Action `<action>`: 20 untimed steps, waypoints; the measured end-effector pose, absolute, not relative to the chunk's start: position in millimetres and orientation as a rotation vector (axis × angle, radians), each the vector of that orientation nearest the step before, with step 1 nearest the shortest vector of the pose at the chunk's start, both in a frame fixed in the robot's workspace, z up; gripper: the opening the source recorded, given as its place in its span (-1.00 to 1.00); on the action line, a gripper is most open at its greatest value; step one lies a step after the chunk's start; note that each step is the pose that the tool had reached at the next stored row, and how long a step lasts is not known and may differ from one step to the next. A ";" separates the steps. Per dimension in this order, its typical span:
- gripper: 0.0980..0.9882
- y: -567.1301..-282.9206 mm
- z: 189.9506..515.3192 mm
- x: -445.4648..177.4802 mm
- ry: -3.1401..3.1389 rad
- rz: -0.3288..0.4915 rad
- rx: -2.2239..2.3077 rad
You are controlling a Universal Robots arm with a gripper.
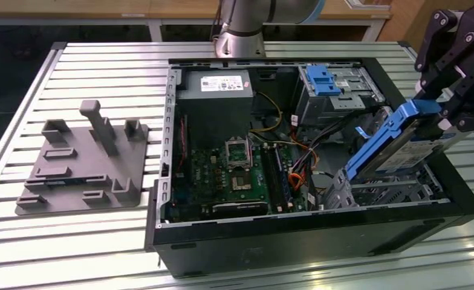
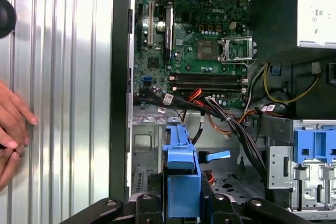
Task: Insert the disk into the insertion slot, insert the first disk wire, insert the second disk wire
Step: 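Insert the disk into the insertion slot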
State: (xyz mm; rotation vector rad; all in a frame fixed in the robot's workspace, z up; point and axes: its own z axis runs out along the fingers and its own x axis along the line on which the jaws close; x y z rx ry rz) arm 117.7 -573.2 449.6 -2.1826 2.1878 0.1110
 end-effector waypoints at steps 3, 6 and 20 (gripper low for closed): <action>-0.40 -574.3 448.3 117.8 2.188 0.111 -2.183; -0.40 -574.5 446.2 117.8 2.188 0.111 -2.183; -0.40 -574.6 441.4 118.6 2.198 0.133 -2.190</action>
